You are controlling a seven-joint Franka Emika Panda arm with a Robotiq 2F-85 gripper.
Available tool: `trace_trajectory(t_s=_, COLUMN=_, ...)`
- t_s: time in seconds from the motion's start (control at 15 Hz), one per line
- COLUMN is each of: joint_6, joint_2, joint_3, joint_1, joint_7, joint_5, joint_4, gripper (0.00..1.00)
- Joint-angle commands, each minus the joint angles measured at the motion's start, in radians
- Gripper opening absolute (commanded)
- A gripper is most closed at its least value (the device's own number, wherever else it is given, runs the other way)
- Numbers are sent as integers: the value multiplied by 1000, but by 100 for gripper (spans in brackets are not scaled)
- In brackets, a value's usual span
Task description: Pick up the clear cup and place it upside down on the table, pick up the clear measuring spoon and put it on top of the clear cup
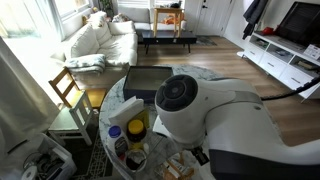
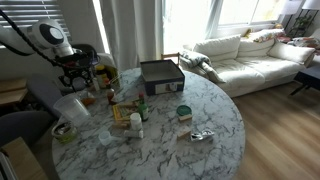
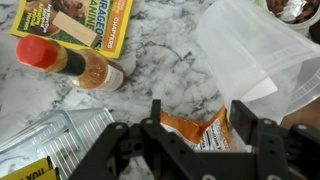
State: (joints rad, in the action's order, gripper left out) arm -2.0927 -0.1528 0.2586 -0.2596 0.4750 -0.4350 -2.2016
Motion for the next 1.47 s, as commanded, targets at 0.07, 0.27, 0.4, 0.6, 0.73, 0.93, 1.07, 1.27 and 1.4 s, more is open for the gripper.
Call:
trace_trajectory(t_s=0.07, joint_6=28, joint_2=1, joint_3=-7, joint_1=9, joint_7=-28, joint_5=12, joint_4=17, gripper=100)
trace_trajectory(t_s=0.27, joint_6=109, joint_2=3, joint_3=-19, joint_1=19, joint_7=-82, joint_5=43, joint_4=29, gripper=100)
trace_trajectory(t_s=0.4, joint_6=200, joint_2=-8, joint_3=-26, joint_1=23, joint_7=-140, joint_5=67, joint_4=52, gripper=100)
trace_trajectory(t_s=0.6, joint_6=190, joint_2=0, joint_3=-25, joint_1=26, joint_7=-121, joint_5=55, joint_4=45, gripper=100)
trace_trajectory(t_s=0.73, joint_6=189, joint_2=0, joint_3=-24, joint_1=25, joint_7=-121, joint_5=54, joint_4=47, gripper=100)
trace_trajectory(t_s=0.93, joint_6=189, joint_2=0, joint_3=-23, joint_1=25, joint_7=-121, joint_5=54, joint_4=47, gripper=100)
trace_trajectory(t_s=1.07, joint_6=215, joint_2=5, joint_3=-37, joint_1=28, joint_7=-217, joint_5=61, joint_4=53, gripper=100)
trace_trajectory(t_s=1.27, joint_6=211, joint_2=53, joint_3=-61, joint_1=44, joint_7=-332, joint_5=66, joint_4=40, gripper=100)
trace_trajectory(t_s=1.4, joint_6=201, joint_2=85, joint_3=-80, joint_1=63, joint_7=-389, joint_5=90, joint_4=23, gripper=100)
